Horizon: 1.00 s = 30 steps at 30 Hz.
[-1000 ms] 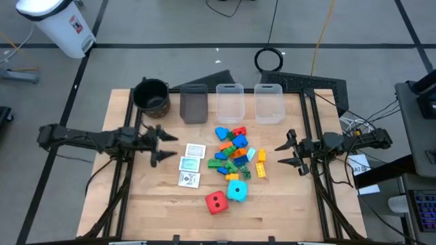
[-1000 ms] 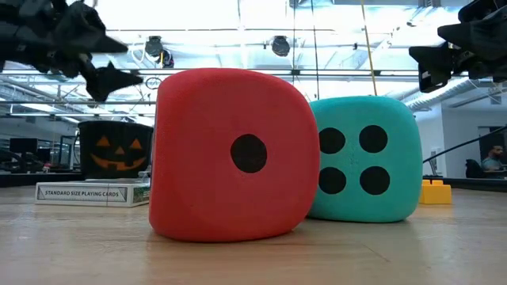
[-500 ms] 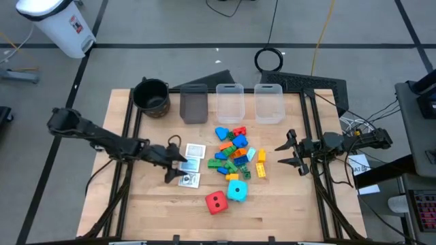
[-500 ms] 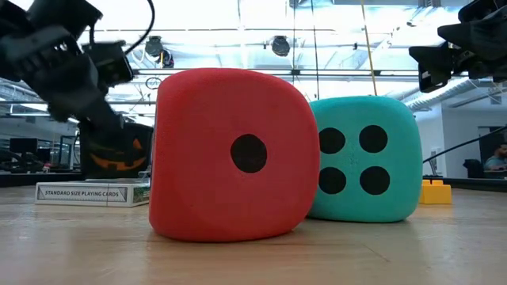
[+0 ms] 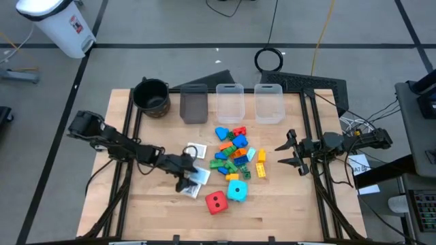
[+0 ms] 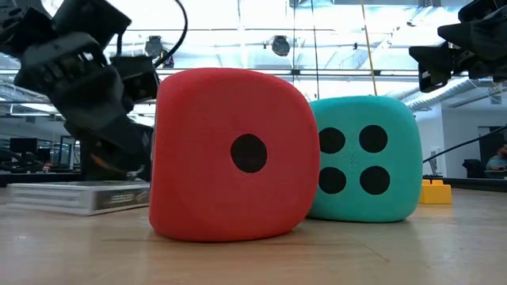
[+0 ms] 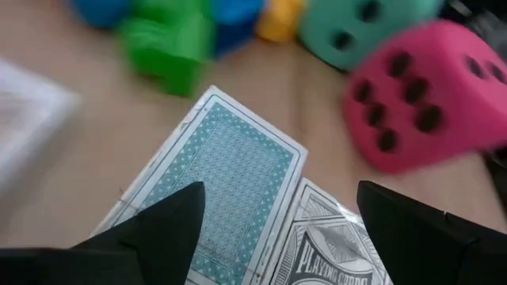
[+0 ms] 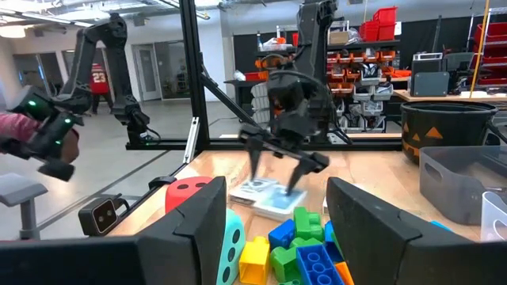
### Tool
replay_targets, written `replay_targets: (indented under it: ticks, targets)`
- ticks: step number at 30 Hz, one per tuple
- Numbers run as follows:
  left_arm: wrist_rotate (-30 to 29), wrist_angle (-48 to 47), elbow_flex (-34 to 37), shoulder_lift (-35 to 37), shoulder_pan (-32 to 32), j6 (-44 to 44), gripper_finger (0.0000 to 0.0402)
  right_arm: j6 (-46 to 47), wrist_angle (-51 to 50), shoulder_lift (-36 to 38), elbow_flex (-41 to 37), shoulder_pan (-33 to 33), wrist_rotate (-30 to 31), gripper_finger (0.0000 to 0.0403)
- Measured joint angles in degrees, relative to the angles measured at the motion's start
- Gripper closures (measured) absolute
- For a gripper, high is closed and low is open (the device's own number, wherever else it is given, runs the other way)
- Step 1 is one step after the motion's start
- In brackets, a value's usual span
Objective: Pick & Place Toys
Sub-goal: Put the playing card box into the black bin
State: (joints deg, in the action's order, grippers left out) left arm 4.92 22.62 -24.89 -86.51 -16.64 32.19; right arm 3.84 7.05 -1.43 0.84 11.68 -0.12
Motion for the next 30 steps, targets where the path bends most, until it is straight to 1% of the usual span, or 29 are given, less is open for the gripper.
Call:
replay_targets:
  ticks: [3, 5, 8, 12, 15, 21, 23, 25, 27, 29, 30]
  targets:
    - [0.6, -3.4, -3.3, 0.3, -0.3, -5.5, 0.0064, 0.0, 0.0, 0.0, 0.0, 0.0, 0.0, 0.0216]
    - [-0.8, -7.6, -6.4, 1.6, -0.2, -8.8, 0.0064, 0.0, 0.0, 0.0, 0.0, 0.0, 0.0, 0.0215]
    - [-6.0, -18.8, -11.8, 3.5, 0.3, -14.3, 0.0064, 0.0, 0.0, 0.0, 0.0, 0.0, 0.0, 0.0216]
    - [-13.3, -34.2, -18.3, 3.9, 2.1, -22.0, 0.0064, 0.0, 0.0, 0.0, 0.0, 0.0, 0.0, 0.0215]
    - [-15.3, -41.7, -20.5, 4.0, 4.9, -26.6, 0.0064, 0.0, 0.0, 0.0, 0.0, 0.0, 0.0, 0.0216]
    - [-15.3, -45.8, -20.5, 3.9, 11.8, -30.9, 0.0064, 0.0, 0.0, 0.0, 0.0, 0.0, 0.0, 0.0216]
    - [-15.4, -45.3, -20.5, 3.9, 13.7, -29.3, 0.0064, 0.0, 0.0, 0.0, 0.0, 0.0, 0.0, 0.0215]
    - [-14.6, -44.0, -20.5, 3.9, 15.2, -25.1, 0.0064, 0.0, 0.0, 0.0, 0.0, 0.0, 0.0, 0.0215]
    - [-9.9, -42.9, -20.5, 3.9, 17.0, -21.3, 0.0064, 0.0, 0.0, 0.0, 0.0, 0.0, 0.0, 0.0216]
    - [-4.0, -42.2, -20.5, 3.9, 19.0, -20.0, 0.0064, 0.0, 0.0, 0.0, 0.0, 0.0, 0.0, 0.0215]
    - [-2.0, -42.2, -20.5, 3.9, 19.8, -19.4, 0.0064, 0.0, 0.0, 0.0, 0.0, 0.0, 0.0, 0.0215]
